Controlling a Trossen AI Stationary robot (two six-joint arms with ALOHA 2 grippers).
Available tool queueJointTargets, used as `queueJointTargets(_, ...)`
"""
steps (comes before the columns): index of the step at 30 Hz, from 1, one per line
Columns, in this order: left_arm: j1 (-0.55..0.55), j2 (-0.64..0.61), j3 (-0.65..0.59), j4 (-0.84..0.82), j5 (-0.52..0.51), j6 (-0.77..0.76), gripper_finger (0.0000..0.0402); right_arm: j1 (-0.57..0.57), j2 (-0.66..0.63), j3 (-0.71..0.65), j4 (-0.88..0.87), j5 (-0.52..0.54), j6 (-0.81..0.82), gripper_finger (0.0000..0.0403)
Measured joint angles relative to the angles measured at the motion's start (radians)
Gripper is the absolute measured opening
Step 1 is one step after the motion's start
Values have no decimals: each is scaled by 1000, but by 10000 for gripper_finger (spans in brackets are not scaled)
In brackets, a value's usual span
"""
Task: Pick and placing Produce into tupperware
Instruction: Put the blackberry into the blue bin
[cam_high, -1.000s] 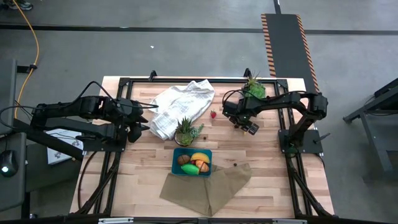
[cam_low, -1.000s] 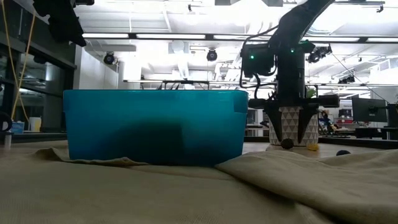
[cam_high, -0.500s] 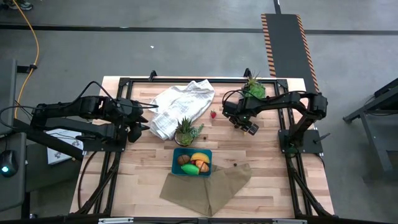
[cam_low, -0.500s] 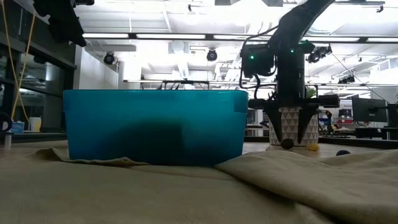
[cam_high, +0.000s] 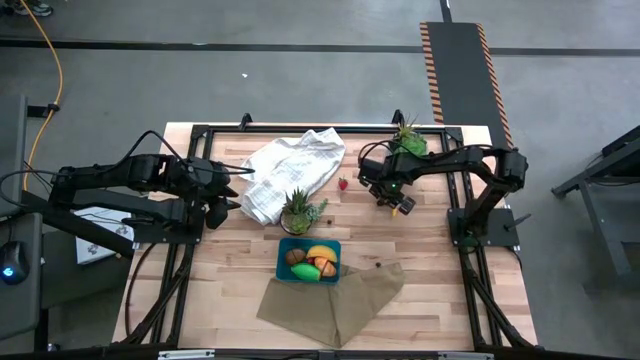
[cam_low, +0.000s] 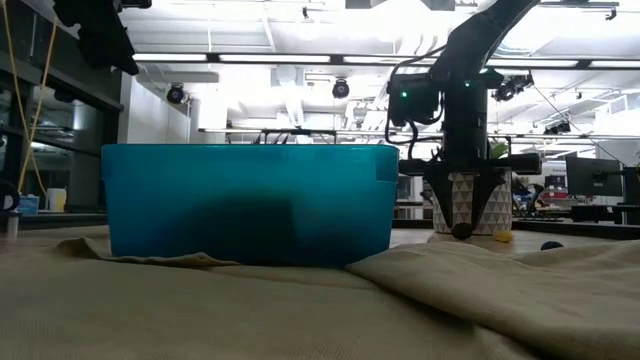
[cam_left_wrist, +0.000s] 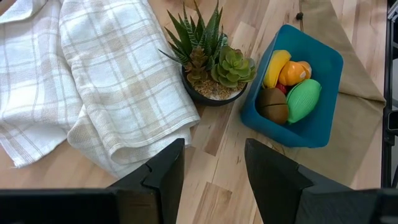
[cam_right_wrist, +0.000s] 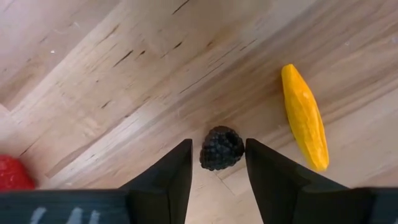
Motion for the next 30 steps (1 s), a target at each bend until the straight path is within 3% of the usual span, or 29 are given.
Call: queueJointTargets(30, 0, 0, 0, -3, 0, 0, 156, 7, 55, 2, 43, -36, -26, 137)
